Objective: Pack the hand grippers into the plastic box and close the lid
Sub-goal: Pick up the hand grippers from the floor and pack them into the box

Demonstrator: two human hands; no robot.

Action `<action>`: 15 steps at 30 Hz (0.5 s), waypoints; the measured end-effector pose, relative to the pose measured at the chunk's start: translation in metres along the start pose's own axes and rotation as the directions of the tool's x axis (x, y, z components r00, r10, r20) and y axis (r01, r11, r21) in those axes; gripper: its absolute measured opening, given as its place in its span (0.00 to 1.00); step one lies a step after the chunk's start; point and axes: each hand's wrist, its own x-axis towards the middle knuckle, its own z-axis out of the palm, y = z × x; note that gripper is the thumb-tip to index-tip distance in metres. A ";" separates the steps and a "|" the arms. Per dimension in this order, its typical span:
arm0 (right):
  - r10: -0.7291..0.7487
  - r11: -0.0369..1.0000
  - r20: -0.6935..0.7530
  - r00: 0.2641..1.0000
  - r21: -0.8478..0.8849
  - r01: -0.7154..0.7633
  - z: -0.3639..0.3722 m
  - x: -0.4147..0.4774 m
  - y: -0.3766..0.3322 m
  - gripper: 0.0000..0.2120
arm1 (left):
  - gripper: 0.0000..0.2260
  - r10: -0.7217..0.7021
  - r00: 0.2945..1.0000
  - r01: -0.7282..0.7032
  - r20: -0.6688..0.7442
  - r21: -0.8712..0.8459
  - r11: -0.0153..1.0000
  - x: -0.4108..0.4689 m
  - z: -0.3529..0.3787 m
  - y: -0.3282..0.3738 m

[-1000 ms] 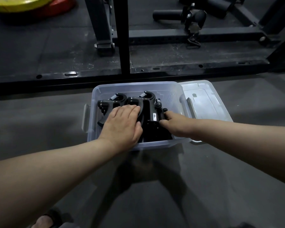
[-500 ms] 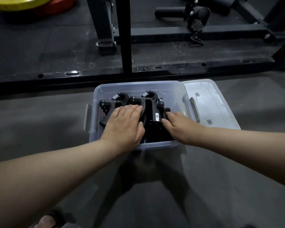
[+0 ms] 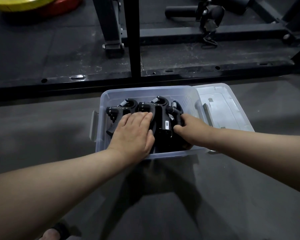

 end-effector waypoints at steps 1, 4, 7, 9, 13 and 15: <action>0.024 0.998 0.033 0.999 0.064 -0.026 0.001 0.001 0.000 0.08 | 0.27 0.001 1.000 -0.001 -0.002 -0.001 1.000 0.000 0.000 0.000; 0.014 1.000 0.109 0.994 0.017 -0.016 -0.001 0.003 0.000 0.12 | 0.27 0.001 1.000 -0.001 -0.002 0.001 1.000 0.000 0.000 0.000; -0.057 0.946 0.047 0.997 -0.318 0.069 0.000 0.003 -0.001 0.14 | 0.27 0.001 1.000 -0.001 0.000 -0.002 1.000 0.000 -0.001 0.000; -0.103 0.921 -0.008 0.995 -0.380 0.092 0.003 0.002 0.001 0.12 | 0.27 -0.002 1.000 0.002 -0.001 -0.005 1.000 -0.001 -0.001 0.001; -0.135 0.913 -0.034 0.990 -0.392 0.111 -0.001 0.002 0.002 0.12 | 0.27 0.000 1.000 0.000 0.009 -0.010 1.000 0.000 -0.001 0.000; -0.120 0.890 -0.018 0.993 -0.445 0.099 -0.002 0.005 0.005 0.12 | 0.27 -0.001 1.000 0.001 0.012 -0.011 1.000 0.000 -0.001 0.000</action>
